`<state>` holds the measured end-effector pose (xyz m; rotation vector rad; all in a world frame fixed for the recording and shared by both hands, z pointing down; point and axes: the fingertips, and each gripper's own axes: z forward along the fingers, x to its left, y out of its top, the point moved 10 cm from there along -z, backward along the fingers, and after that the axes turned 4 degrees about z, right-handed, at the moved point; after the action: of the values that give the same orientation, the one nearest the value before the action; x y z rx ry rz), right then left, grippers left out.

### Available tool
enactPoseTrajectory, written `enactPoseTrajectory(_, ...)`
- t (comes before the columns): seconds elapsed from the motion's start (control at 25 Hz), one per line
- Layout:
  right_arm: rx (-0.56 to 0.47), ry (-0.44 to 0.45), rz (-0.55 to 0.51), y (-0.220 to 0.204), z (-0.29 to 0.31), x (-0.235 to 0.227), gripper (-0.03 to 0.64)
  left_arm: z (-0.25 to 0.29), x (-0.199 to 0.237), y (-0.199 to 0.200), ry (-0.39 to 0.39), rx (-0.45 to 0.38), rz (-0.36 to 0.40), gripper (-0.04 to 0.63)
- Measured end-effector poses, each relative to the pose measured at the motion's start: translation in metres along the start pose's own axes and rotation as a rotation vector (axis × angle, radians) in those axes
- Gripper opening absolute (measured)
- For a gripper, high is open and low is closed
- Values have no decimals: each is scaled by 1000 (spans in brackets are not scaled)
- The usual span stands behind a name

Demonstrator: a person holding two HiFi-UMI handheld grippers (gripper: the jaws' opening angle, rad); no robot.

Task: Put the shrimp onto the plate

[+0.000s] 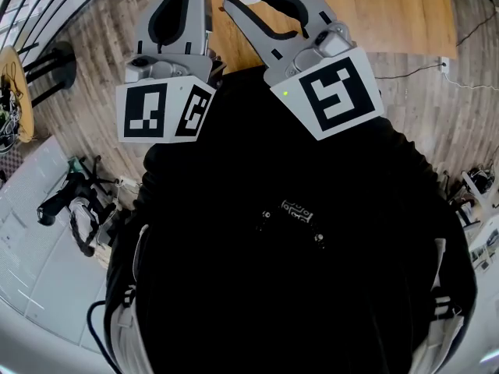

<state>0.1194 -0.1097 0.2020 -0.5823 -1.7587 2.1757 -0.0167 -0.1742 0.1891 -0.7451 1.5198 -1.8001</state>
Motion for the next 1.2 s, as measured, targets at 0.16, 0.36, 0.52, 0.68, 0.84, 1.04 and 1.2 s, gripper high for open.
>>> enactPoseTrajectory(0.16,-16,-5,-14,8,7,-4,68,7,9,8,-22,-29,17,5)
enactPoseTrajectory(0.36,-26,11,-31,17,31,1,67,11,30,10,-53,-10,15,5)
enactPoseTrajectory(0.52,-17,11,-39,19,45,3,67,11,44,8,-58,-6,7,5)
enactPoseTrajectory(0.68,-7,11,-10,18,55,0,67,12,55,4,-61,6,-2,5)
enactPoseTrajectory(0.84,-22,56,121,18,56,-16,67,13,59,0,-73,21,-13,5)
enactPoseTrajectory(1.04,101,261,147,4,57,-49,68,17,61,-6,-99,46,-18,5)
enactPoseTrajectory(1.2,124,246,191,1,54,-68,67,21,57,-12,-143,76,-8,5)
